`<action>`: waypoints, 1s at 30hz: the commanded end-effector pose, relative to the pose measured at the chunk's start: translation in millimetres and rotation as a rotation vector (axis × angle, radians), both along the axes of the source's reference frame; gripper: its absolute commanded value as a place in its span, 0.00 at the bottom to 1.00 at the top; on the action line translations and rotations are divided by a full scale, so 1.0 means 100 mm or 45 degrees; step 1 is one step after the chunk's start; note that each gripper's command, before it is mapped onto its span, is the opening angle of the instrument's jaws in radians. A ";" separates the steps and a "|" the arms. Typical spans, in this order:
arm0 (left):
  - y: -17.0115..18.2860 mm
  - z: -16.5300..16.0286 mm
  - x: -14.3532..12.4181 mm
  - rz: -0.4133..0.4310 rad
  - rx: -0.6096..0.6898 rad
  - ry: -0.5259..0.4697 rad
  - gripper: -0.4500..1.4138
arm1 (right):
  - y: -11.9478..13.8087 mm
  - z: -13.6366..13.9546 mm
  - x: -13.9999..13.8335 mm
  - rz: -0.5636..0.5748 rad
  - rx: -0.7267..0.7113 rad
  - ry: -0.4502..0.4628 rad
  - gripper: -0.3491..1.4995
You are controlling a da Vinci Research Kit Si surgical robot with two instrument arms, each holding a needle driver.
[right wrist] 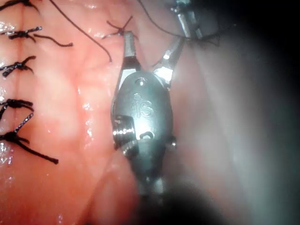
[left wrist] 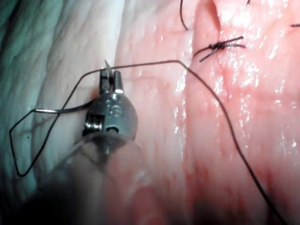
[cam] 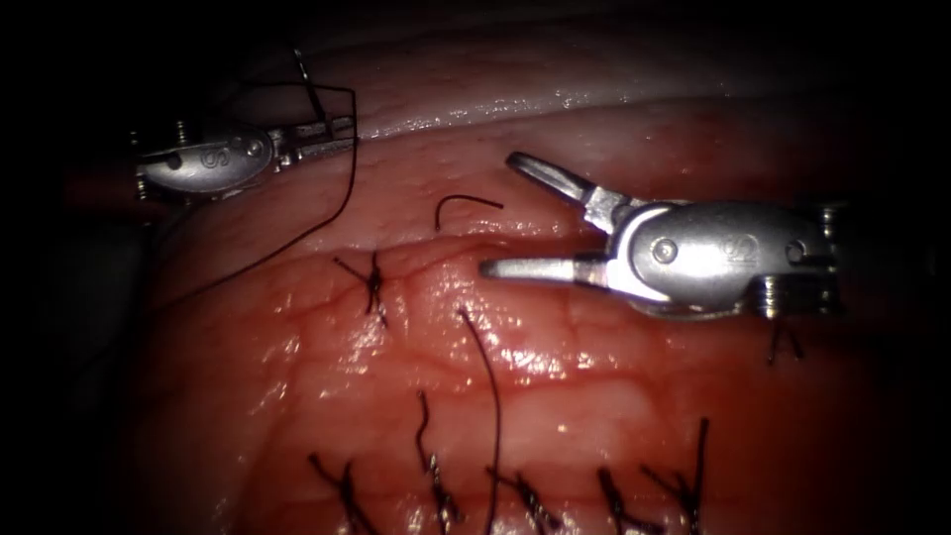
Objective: Wound Closure
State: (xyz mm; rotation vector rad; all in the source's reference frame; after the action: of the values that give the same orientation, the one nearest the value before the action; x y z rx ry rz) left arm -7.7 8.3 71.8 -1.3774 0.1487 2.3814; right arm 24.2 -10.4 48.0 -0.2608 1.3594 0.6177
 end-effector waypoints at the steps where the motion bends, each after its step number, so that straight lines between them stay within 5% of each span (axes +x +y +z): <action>1: 0.002 0.006 -0.005 -0.001 -0.002 -0.003 0.00 | 0.003 0.009 0.008 0.002 -0.002 0.010 0.87; 7: 0.001 0.005 -0.007 0.014 0.005 -0.003 0.00 | 0.005 0.035 0.020 -0.053 -0.012 0.045 0.79; 9: -0.001 0.004 -0.007 0.018 0.007 -0.003 0.00 | 0.001 0.044 0.026 -0.107 -0.001 0.038 0.59; 10: -0.001 0.003 -0.007 0.020 0.010 0.000 0.00 | -0.001 0.048 0.030 -0.131 0.000 0.041 0.41; 23: -0.003 -0.002 -0.008 0.028 0.020 -0.001 0.00 | -0.001 0.060 0.009 -0.165 0.005 0.012 0.32; 24: -0.003 -0.002 -0.008 0.028 0.020 -0.001 0.00 | -0.001 0.060 0.009 -0.164 0.005 0.012 0.29; 26: -0.003 -0.003 -0.008 0.028 0.020 -0.001 0.00 | -0.002 0.059 0.012 -0.163 0.006 0.012 0.00; 30: -0.003 -0.003 -0.007 0.029 0.020 -0.002 0.00 | 0.000 0.053 0.015 -0.149 0.060 0.035 0.00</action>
State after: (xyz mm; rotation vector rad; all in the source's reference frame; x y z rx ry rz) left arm -7.9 7.8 71.0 -1.3785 0.1127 2.3948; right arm 24.9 -10.3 52.9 -0.1284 1.3719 0.5628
